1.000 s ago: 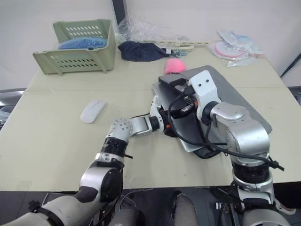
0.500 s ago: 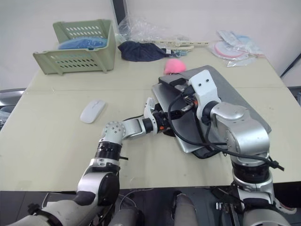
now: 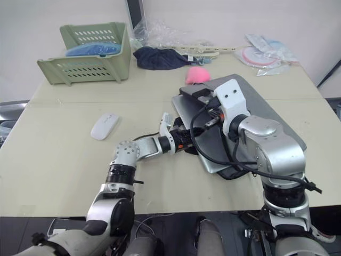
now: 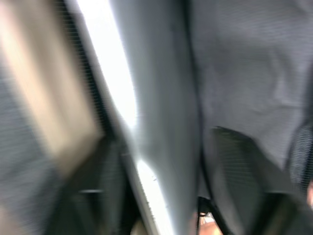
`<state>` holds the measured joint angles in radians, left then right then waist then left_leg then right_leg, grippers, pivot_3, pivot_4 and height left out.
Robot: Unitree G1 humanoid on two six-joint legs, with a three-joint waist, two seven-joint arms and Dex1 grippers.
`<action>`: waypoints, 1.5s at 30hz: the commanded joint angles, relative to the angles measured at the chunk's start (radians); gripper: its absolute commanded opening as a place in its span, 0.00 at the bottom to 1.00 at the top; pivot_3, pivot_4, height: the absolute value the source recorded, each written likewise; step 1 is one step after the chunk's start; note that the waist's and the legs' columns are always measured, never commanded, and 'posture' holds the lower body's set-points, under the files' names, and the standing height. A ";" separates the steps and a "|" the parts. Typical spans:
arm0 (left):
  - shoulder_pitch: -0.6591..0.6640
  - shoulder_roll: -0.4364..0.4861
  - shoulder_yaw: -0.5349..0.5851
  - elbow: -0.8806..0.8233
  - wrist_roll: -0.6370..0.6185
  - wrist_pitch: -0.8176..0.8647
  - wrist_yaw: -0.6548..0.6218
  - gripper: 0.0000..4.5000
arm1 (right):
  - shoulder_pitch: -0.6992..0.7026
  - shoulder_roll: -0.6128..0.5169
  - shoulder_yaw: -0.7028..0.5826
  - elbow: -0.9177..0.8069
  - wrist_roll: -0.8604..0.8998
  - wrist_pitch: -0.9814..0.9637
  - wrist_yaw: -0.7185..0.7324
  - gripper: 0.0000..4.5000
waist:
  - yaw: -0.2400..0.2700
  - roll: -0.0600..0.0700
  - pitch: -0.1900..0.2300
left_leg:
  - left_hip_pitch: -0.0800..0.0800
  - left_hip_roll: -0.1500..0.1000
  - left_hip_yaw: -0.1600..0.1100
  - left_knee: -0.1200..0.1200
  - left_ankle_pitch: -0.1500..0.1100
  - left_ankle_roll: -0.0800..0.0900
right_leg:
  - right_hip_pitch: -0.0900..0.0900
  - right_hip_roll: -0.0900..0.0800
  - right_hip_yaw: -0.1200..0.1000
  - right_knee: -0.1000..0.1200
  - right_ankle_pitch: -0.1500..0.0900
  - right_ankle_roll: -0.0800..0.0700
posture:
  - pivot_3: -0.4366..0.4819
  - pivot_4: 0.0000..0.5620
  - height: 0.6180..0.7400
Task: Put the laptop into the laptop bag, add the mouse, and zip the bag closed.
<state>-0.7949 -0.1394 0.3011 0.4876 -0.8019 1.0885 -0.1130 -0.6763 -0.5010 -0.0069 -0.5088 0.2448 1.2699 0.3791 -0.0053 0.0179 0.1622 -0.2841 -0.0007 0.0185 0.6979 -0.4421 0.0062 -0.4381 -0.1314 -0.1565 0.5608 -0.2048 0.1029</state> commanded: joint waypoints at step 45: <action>-0.227 -0.178 -0.058 0.300 0.047 -0.186 -0.080 0.04 | -0.055 0.022 0.003 -0.036 0.008 -0.025 -0.015 0.00 | 0.005 0.000 0.000 | 0.000 -0.001 0.000 0.000 0.000 0.001 | 0.000 -0.001 0.000 0.000 0.000 0.000 | 0.48 0.27 1.00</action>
<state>-0.9482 -0.1744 0.2767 0.7316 -0.7801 0.9354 -0.1719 -0.6869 -0.4939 -0.0070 -0.5014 0.2327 1.2701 0.3654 -0.0004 0.0181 0.1620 -0.2846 -0.0015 0.0187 0.6982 -0.4425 0.0072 -0.4377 -0.1323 -0.1567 0.5606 -0.2044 0.1034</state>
